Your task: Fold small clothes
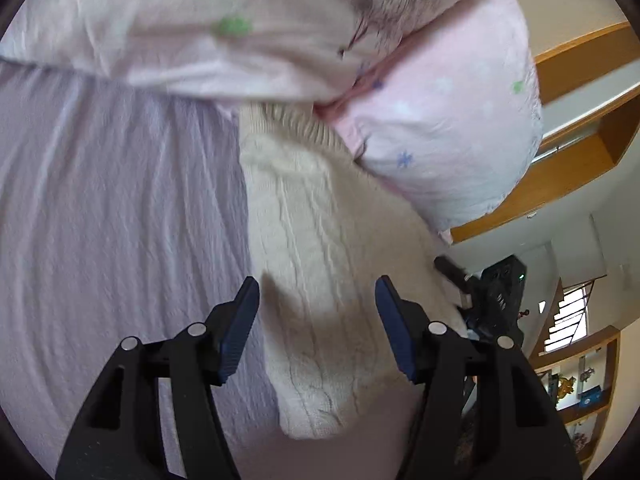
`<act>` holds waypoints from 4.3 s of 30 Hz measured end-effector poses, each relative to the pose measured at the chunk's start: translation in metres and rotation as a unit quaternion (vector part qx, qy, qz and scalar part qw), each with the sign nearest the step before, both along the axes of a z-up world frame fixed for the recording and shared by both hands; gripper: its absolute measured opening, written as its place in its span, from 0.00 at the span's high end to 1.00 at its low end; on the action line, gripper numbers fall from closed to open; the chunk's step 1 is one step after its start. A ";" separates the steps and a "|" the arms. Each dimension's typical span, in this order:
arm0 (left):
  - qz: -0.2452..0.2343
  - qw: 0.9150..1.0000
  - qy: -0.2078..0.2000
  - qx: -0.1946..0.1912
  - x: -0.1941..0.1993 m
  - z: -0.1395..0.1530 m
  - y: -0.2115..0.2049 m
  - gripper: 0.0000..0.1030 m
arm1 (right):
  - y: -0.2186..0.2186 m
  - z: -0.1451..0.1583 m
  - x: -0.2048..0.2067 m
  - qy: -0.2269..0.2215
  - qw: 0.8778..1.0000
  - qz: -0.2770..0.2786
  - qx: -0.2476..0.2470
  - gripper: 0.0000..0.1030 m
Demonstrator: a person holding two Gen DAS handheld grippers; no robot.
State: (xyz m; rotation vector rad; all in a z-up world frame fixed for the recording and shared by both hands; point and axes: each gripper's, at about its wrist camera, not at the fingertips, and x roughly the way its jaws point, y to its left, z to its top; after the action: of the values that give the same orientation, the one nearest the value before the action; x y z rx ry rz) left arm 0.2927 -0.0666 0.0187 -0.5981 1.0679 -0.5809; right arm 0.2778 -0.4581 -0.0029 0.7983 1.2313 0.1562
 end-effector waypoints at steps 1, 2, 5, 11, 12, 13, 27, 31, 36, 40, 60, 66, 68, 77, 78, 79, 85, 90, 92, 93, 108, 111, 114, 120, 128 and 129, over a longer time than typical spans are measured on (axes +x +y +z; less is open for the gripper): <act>-0.003 1.000 0.001 0.004 -0.003 -0.002 -0.005 0.39 | 0.001 -0.002 -0.001 0.001 1.000 0.003 0.006 0.09; -0.005 1.000 -0.001 0.013 -0.003 -0.005 -0.011 0.35 | 0.001 -0.002 -0.001 -0.003 1.000 0.003 0.009 0.17; -0.003 1.000 -0.001 0.019 0.001 -0.011 -0.023 0.29 | 0.007 -0.007 -0.002 0.001 1.000 0.017 0.008 0.40; -0.020 1.000 -0.003 -0.019 0.005 -0.015 -0.022 0.61 | 0.013 -0.006 -0.007 -0.021 0.997 0.018 0.070 0.65; -0.035 0.999 -0.010 -0.034 0.005 -0.010 -0.015 0.64 | 0.015 -0.003 -0.009 -0.034 0.995 0.022 0.090 0.66; -0.042 0.998 -0.020 -0.041 0.001 -0.003 -0.007 0.64 | 0.021 0.003 -0.011 -0.051 0.991 0.033 0.118 0.67; 0.022 0.977 -0.196 0.083 -0.090 0.049 0.091 0.49 | 0.098 0.039 -0.013 -0.088 0.991 0.096 0.016 0.41; -0.053 0.968 -0.224 0.097 -0.098 0.055 0.048 0.42 | 0.141 0.019 -0.002 -0.050 0.986 0.151 -0.043 0.87; -0.089 0.967 -0.207 0.117 -0.090 0.034 0.022 0.46 | 0.125 0.018 0.004 -0.058 0.990 0.082 -0.097 0.92; -0.105 0.957 -0.225 0.149 -0.096 0.032 0.014 0.46 | 0.128 0.001 0.003 -0.034 0.981 0.114 -0.150 0.91; 0.027 0.967 -0.133 0.214 -0.164 0.025 0.064 0.02 | 0.156 0.080 -0.122 -0.137 0.974 0.111 -0.144 0.01; 0.031 0.953 -0.097 0.285 -0.160 0.005 0.053 0.02 | 0.175 0.067 -0.149 -0.076 0.966 0.094 -0.229 0.01; 0.029 0.947 -0.087 0.307 -0.156 -0.002 0.048 0.02 | 0.187 0.052 -0.150 -0.052 0.965 0.109 -0.233 0.01; 0.026 0.922 -0.090 0.375 -0.156 -0.016 0.032 0.02 | 0.226 0.025 -0.150 -0.015 0.944 0.167 -0.284 0.01; 0.029 0.922 -0.093 0.374 -0.157 -0.016 0.033 0.02 | 0.228 0.024 -0.151 -0.014 0.941 0.170 -0.292 0.01; 0.030 0.922 -0.094 0.374 -0.157 -0.016 0.034 0.02 | 0.230 0.023 -0.151 -0.013 0.939 0.173 -0.298 0.01; 0.035 0.922 -0.105 0.371 -0.160 -0.016 0.032 0.02 | 0.236 0.018 -0.146 -0.009 0.930 0.185 -0.317 0.01; 0.035 0.921 -0.107 0.372 -0.160 -0.016 0.031 0.02 | 0.236 0.019 -0.147 -0.008 0.930 0.184 -0.317 0.01; 0.035 0.921 -0.107 0.372 -0.160 -0.016 0.031 0.02 | 0.236 0.019 -0.148 -0.008 0.930 0.184 -0.317 0.01; 0.035 0.921 -0.107 0.372 -0.160 -0.016 0.031 0.02 | 0.236 0.019 -0.148 -0.008 0.930 0.184 -0.317 0.01; 0.034 0.921 -0.107 0.372 -0.160 -0.015 0.031 0.02 | 0.236 0.019 -0.148 -0.008 0.930 0.184 -0.317 0.01; 0.035 0.921 -0.107 0.372 -0.160 -0.015 0.031 0.02 | 0.236 0.019 -0.148 -0.008 0.930 0.184 -0.317 0.01; 0.034 0.921 -0.107 0.372 -0.160 -0.015 0.031 0.02 | 0.236 0.019 -0.148 -0.008 0.930 0.184 -0.317 0.01; 0.034 0.921 -0.107 0.372 -0.160 -0.015 0.031 0.02 | 0.236 0.019 -0.148 -0.008 0.930 0.183 -0.317 0.01; 0.034 0.921 -0.107 0.372 -0.160 -0.015 0.031 0.02 | 0.236 0.019 -0.148 -0.008 0.930 0.183 -0.317 0.01; 0.034 0.921 -0.107 0.372 -0.160 -0.015 0.031 0.02 | 0.236 0.019 -0.148 -0.008 0.930 0.183 -0.317 0.01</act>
State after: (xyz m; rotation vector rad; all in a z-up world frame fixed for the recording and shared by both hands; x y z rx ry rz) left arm 0.1326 -0.0351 0.0035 0.0978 0.9621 -0.1386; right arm 0.1303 -0.2221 0.0162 0.0008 1.3009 0.0568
